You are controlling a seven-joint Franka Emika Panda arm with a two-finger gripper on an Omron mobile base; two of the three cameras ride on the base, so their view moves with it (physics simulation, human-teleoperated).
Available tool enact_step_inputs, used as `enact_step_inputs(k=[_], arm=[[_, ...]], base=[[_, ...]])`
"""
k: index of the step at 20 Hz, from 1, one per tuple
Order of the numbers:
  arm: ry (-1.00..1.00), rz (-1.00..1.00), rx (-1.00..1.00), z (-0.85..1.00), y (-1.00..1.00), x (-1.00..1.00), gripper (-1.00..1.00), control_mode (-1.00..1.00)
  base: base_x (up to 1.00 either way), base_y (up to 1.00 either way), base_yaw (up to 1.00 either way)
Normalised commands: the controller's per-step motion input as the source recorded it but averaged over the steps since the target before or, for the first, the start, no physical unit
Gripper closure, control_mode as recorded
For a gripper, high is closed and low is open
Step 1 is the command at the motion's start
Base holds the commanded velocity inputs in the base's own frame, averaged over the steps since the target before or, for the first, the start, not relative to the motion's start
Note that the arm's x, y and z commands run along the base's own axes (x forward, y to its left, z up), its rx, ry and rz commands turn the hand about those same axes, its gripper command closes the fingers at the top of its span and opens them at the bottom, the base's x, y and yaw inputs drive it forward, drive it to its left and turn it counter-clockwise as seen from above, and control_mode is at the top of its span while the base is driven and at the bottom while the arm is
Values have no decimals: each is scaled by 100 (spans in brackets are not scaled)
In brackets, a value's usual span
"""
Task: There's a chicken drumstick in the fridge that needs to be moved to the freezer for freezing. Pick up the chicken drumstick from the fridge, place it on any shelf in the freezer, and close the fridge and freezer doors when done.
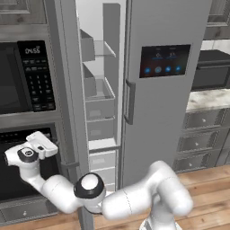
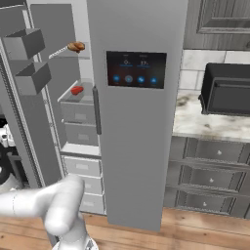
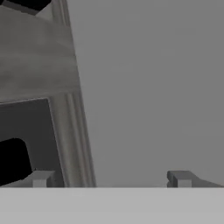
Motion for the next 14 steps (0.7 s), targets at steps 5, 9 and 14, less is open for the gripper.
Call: enact_step_inputs(k=[5, 9, 14], arm=[[-4, -9, 2, -1, -69, 9, -100, -100], [-9, -7, 4, -1, -76, 2, -100, -100], [-10, -7, 3, 0, -71, 0, -100, -100]], base=[[0, 0, 0], [0, 0, 0], [0, 0, 0]])
